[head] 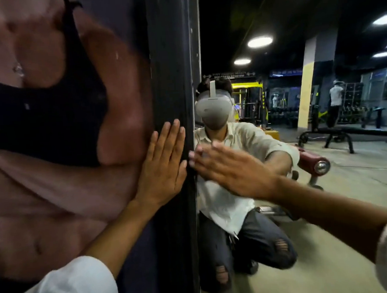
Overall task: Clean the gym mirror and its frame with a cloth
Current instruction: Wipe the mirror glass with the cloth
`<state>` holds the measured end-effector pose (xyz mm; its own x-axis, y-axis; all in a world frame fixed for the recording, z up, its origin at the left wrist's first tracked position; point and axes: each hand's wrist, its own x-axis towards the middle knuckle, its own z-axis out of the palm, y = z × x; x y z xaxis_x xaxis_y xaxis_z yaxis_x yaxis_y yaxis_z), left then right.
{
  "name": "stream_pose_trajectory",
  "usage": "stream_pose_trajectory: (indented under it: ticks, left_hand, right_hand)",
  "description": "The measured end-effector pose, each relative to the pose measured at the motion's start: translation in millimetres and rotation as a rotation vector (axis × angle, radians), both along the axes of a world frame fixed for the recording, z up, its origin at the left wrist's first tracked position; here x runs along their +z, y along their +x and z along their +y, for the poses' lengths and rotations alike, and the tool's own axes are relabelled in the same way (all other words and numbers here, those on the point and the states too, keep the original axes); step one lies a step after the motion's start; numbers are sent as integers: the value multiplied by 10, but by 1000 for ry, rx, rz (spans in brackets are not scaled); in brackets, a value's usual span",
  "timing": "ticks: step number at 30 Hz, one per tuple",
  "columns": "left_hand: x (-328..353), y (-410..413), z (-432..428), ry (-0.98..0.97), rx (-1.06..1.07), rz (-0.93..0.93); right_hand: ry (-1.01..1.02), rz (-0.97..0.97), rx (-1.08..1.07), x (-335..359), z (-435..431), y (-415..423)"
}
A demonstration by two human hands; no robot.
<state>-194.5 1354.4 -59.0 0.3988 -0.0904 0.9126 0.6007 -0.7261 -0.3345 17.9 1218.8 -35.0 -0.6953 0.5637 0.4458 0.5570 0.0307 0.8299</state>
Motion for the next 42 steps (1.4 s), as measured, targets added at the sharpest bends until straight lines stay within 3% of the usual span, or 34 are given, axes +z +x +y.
stream_pose_trajectory:
  ticks: [3,6,9,13,16,21,27,31,34,36,38,40,42]
  left_hand:
    - [-24,56,-4,-14,-1,-19]
    - [-36,50,13,-3,-12,-28]
    - [-29,61,23,0,-37,-42]
    - [-26,68,19,12,-51,-49]
    - [36,33,19,49,-67,-56]
    - [797,18,6,130,-95,-77]
    - [1364,184,-33,129,-46,-57]
    - [1343,184,-23,149,-17,-50]
    - [1450,219,-31,184,20,-21]
    - [1579,270,-56,196,47,-15]
    - [1687,322,-70,208,62,-6]
    - [1725,354,-73,218,93,17]
    - [1725,354,-58,226,106,31]
  right_hand:
    - [216,317,36,686,27,-21]
    - [315,536,75,699,117,-172]
    - [222,494,100,27,190,-226]
    - [42,271,58,-612,90,-160]
    - [22,106,38,-239,20,-39]
    - [148,391,47,490,58,-149]
    - [211,271,-16,929,54,-28]
    - [443,515,24,1857,55,-21]
    - [528,715,107,2039,158,-150]
    - [460,645,92,1866,235,-230]
    - [305,453,41,1768,164,-149]
    - [263,353,17,2000,-6,99]
    - [411,520,40,2294,-159,342]
